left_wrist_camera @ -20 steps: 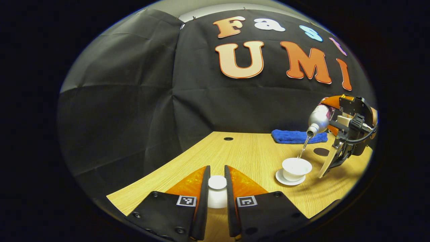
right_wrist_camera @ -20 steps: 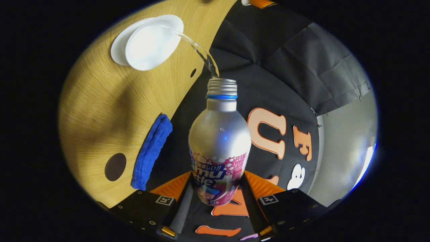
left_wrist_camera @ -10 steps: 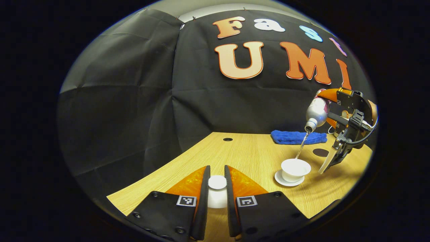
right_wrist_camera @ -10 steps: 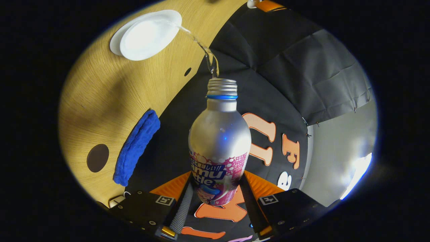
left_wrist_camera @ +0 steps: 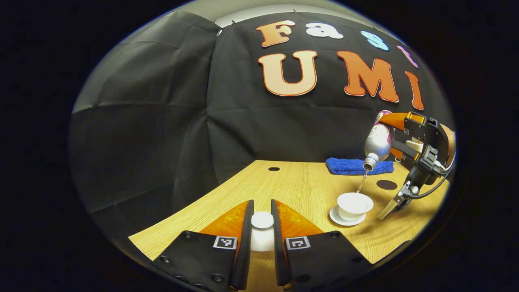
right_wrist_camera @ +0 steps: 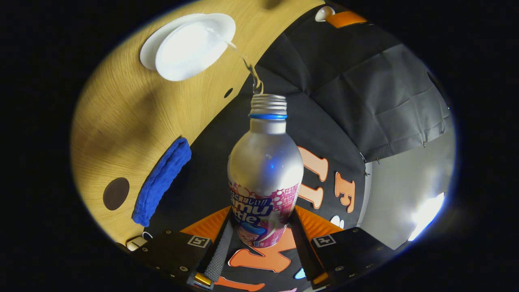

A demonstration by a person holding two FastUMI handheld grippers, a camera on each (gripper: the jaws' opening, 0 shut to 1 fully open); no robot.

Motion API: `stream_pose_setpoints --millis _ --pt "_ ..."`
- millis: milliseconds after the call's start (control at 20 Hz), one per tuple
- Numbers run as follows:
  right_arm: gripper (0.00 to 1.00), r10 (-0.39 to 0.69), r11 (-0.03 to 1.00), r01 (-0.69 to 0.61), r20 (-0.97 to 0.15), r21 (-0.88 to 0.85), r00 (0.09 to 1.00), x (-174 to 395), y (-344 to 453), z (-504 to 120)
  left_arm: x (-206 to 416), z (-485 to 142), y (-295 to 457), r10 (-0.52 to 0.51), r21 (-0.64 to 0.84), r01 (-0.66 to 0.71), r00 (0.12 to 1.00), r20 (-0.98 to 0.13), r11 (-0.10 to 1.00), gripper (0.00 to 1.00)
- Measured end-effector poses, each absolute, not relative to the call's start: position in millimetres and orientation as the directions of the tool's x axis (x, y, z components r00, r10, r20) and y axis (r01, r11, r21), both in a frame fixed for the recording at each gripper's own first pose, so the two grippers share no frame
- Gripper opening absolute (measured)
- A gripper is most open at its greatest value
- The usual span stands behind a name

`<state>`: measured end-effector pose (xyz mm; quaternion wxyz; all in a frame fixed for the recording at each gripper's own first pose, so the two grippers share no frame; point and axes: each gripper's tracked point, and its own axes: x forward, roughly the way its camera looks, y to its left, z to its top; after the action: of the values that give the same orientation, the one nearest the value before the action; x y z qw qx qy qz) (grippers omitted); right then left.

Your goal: Open the teacup lid with one hand, grasp the water bottle and pour water into the teacup with the other hand; after pouring, place the water bottle on the coaster and then close the teacup lid.

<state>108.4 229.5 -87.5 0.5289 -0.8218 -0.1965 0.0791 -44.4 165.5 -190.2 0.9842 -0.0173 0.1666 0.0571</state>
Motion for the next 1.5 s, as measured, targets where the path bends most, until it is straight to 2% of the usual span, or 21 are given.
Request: stream_pose_setpoints --millis 100,150,200,450,650,800,1050,1250,1500 --pt "0.76 0.417 -0.359 0.209 0.044 -0.910 0.908 104 235 -103 -41 -191 161 0.101 -0.013 -0.111 0.939 -0.328 0.994 0.30" --pt "0.73 0.418 -0.357 0.206 0.042 -0.911 0.908 105 234 -110 -41 -190 159 0.098 -0.011 -0.108 0.940 -0.327 0.994 0.30" --pt "0.77 0.421 -0.356 0.207 0.041 -0.911 0.906 104 234 -113 -40 -191 157 0.093 -0.010 -0.102 0.941 -0.326 0.995 0.29" --pt "0.77 0.404 -0.293 0.137 0.007 -0.946 0.915 101 231 -124 -37 -188 145 0.072 -0.027 -0.085 0.947 -0.314 0.996 0.29" --pt "0.77 0.341 -0.079 -0.090 -0.111 -0.993 0.934 99 222 -150 -36 -184 139 0.070 -0.020 -0.080 0.949 -0.307 0.997 0.29" --pt "0.77 0.302 0.052 -0.133 -0.112 -0.990 0.947 98 216 -158 -33 -178 135 0.066 -0.017 -0.075 0.952 -0.297 0.997 0.30" --pt "0.75 0.205 0.354 -0.215 -0.149 -0.910 0.967 110 194 -173 -27 -173 124 0.052 -0.011 -0.057 0.956 -0.288 0.998 0.29" --pt "0.77 0.152 0.645 -0.288 -0.251 -0.708 0.956 124 183 -198 -23 -173 111 0.041 -0.016 -0.047 0.958 -0.285 0.999 0.29" --pt "0.78 0.103 0.858 -0.238 -0.301 -0.454 0.948 126 184 -208 -16 -165 97 0.032 -0.008 -0.036 0.961 -0.275 0.999 0.29"
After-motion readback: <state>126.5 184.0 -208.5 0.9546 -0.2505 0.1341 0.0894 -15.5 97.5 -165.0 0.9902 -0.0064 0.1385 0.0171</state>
